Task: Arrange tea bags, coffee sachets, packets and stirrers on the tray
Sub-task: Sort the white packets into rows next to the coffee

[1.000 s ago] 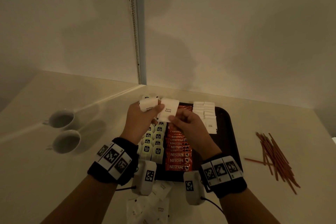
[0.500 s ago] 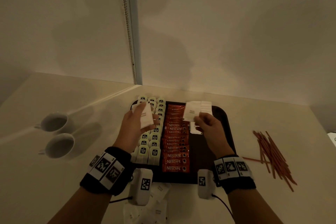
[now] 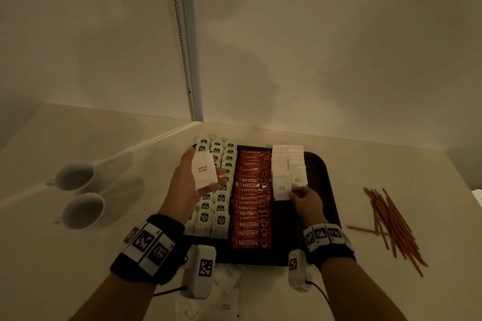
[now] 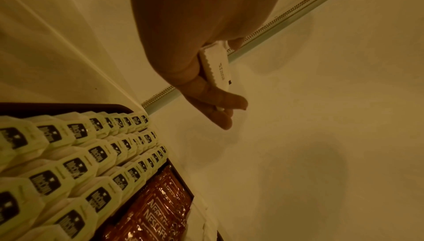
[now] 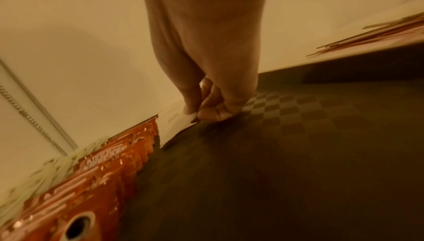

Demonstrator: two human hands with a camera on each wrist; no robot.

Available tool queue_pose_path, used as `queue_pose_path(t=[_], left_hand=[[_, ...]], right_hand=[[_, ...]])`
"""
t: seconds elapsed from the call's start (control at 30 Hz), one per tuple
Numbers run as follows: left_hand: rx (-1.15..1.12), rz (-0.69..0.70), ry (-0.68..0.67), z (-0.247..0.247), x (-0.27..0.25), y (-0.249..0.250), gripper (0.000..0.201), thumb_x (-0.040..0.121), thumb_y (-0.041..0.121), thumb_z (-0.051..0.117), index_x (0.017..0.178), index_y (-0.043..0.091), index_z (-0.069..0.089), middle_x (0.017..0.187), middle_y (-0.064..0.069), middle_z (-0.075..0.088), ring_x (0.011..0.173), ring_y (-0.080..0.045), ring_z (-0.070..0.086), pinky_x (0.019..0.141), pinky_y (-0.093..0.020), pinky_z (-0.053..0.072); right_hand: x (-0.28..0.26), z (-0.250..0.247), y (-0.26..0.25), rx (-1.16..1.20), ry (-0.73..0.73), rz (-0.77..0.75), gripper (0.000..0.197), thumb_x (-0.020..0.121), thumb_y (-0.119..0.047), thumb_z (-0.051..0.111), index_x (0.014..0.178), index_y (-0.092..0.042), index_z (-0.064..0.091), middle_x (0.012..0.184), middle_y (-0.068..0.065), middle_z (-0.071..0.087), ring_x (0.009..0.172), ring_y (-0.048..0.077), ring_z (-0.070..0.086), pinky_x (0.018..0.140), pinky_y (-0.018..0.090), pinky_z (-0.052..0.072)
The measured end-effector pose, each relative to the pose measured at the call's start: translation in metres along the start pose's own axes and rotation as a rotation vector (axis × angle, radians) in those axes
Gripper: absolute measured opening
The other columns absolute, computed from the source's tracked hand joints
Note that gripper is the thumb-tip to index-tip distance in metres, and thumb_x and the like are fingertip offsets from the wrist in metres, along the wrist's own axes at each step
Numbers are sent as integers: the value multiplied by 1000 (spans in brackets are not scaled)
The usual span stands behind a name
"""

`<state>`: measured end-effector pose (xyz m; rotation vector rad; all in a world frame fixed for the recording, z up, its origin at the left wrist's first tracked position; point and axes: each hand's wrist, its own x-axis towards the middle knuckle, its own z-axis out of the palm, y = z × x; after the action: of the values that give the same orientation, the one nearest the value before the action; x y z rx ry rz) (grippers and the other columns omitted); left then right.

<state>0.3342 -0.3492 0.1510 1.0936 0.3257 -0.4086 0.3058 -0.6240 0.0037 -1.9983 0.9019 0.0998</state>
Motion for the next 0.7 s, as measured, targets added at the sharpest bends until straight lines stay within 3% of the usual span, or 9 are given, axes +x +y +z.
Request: queue_pose_path(t=[0.17, 0.37, 0.43, 0.53, 0.6, 0.7], left_hand=[[-57, -47, -41, -2, 2, -1, 47, 99, 40, 32, 111, 0, 55, 81, -20, 70, 65, -28, 69, 48, -24, 55], [-107, -54, -123, -2, 1, -1, 29, 101, 13, 33, 103, 3, 60, 101, -21, 69, 89, -32, 69, 77, -35, 58], [-39, -17, -137, 0, 0, -1, 24, 101, 12, 37, 108, 7, 60, 105, -17, 70, 95, -30, 68, 74, -33, 60], [146, 45, -81, 5, 0, -1, 16, 97, 12, 49, 108, 9, 61, 100, -8, 69, 89, -22, 68, 61, -26, 59], [287, 109, -49, 8, 0, -1, 10, 92, 11, 58, 99, 14, 64, 94, -4, 68, 84, -19, 66, 52, -22, 55], [410, 217, -56, 10, -2, -2, 14, 86, 13, 67, 99, 17, 68, 86, -1, 71, 75, -13, 68, 48, -20, 51]], right_hand=[[3, 6, -4, -78, 96, -37, 22, 87, -17, 64, 105, -4, 63, 107, 12, 65, 102, 25, 61, 94, 40, 50], [-11, 4, -24, -83, 148, -141, 20, 86, -18, 65, 98, -3, 58, 98, 11, 63, 86, 18, 58, 72, 24, 45], [-25, 3, -49, 9, 95, -258, 16, 89, -23, 62, 97, -10, 59, 91, 1, 62, 86, 17, 59, 67, 19, 43], [-58, 0, -102, 141, -140, -497, 12, 92, -30, 56, 97, -21, 62, 93, -9, 64, 88, 11, 60, 71, 15, 45], [-78, -2, -134, 182, -318, -626, 16, 92, -32, 56, 104, -25, 65, 99, -10, 65, 91, 8, 61, 76, 17, 50], [-93, -5, -160, 86, -370, -776, 15, 88, -29, 64, 101, -23, 69, 91, -9, 67, 81, 6, 61, 72, 15, 49]])
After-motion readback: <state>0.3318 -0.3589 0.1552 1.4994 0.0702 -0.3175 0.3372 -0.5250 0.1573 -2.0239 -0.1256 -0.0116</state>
